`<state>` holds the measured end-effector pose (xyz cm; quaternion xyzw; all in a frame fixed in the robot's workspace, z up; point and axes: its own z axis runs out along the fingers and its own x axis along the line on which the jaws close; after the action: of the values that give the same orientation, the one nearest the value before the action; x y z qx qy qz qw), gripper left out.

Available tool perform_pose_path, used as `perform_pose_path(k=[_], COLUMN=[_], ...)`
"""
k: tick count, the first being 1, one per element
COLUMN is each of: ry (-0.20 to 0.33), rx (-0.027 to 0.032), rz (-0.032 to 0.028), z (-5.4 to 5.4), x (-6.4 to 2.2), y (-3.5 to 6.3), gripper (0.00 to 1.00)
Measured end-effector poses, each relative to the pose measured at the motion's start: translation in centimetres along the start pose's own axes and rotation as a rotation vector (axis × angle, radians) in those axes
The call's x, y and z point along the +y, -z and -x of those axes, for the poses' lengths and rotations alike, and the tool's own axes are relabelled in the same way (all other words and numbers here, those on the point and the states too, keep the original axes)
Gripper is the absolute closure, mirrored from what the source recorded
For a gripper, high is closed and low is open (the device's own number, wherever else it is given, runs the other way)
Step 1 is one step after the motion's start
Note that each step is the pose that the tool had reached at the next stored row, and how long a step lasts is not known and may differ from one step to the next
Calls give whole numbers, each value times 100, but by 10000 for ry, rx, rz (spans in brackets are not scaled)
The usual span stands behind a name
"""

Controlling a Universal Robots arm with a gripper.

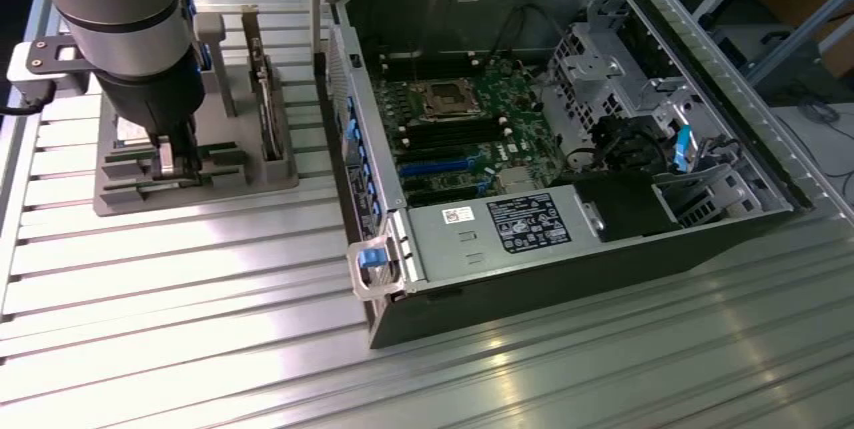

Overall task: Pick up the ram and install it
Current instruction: 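Pick up the ram and move it above insertion slot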

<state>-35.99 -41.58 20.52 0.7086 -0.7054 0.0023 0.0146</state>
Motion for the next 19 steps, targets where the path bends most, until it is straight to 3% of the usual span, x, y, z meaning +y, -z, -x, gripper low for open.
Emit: perform_pose_path(k=[12, 13, 15, 19], ry=[1, 1, 1, 1], rx=[0, 0, 1, 0], rz=[-1, 0, 0, 1], z=[-1, -1, -1, -1], x=[0, 0, 0, 0], y=[34, 34, 35, 35], gripper=[73, 74, 87, 87])
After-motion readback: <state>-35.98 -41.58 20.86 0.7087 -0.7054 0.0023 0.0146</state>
